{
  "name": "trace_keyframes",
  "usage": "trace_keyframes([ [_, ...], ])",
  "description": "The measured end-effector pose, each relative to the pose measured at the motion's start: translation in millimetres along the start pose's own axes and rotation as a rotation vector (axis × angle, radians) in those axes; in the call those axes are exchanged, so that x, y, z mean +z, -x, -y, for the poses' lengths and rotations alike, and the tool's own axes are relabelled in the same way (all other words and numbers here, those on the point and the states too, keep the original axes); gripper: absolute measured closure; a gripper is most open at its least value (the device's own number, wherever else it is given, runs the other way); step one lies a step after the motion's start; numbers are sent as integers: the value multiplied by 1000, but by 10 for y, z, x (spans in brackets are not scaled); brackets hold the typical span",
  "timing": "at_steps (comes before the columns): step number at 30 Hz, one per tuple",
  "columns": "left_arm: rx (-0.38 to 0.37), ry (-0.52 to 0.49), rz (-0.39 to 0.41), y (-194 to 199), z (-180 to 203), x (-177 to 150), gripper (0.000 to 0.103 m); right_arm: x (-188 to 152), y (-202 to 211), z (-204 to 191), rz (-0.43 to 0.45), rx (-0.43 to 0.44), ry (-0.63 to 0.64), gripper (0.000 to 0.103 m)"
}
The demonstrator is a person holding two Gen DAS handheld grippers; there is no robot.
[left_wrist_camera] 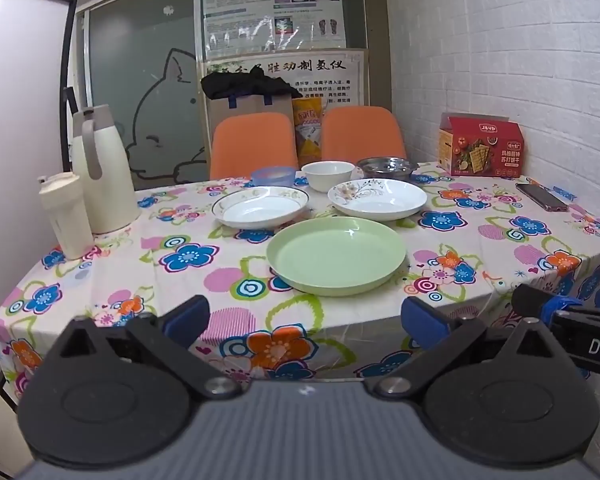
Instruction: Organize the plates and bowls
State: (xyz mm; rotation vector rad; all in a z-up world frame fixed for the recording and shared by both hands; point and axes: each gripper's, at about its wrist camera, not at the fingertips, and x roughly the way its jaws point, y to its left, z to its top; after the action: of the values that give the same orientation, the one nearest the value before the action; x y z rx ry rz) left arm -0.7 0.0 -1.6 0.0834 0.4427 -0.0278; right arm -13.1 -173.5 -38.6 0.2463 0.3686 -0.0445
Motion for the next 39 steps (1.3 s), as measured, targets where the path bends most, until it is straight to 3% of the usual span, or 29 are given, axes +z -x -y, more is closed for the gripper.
trace_keyframes([
  [39, -7, 3, 2, 26, 5, -7, 2, -44, -29, -12, -13, 6, 0, 13],
])
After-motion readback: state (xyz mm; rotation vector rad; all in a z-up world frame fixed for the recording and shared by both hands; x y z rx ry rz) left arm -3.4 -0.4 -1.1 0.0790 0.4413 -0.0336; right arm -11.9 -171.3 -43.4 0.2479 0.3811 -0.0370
